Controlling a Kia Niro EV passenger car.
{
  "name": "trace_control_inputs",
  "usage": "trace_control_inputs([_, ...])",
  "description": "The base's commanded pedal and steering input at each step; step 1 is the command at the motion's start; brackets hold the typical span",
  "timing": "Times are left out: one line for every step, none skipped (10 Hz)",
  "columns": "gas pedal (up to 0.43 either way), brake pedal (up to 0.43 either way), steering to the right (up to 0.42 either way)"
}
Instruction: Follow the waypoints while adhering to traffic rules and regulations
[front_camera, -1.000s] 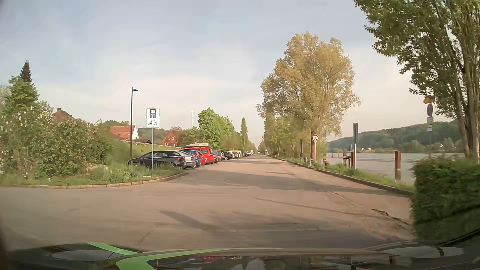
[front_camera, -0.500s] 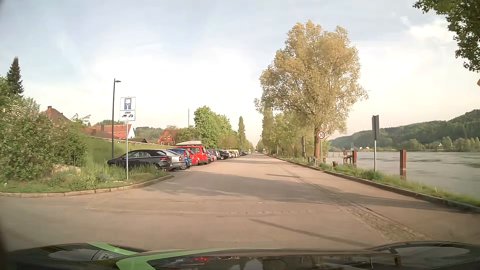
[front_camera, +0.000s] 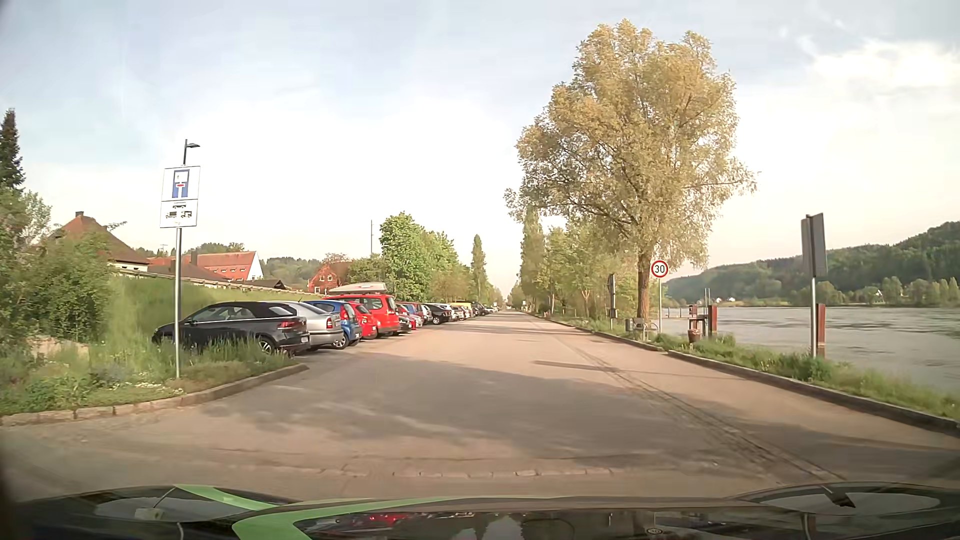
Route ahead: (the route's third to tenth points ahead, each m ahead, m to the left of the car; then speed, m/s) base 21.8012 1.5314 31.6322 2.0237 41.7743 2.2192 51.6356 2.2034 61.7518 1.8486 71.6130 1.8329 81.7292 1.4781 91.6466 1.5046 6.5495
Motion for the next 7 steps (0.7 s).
trace_control_inputs([0.11, 0.0, 0.009])
trace_control_inputs([0.11, 0.0, 0.009])
trace_control_inputs([0.11, 0.0, 0.008])
trace_control_inputs([0.11, 0.0, 0.008])
trace_control_inputs([0.11, 0.0, 0.008])
trace_control_inputs([0.11, 0.0, 0.006])
trace_control_inputs([0.11, 0.0, 0.006])
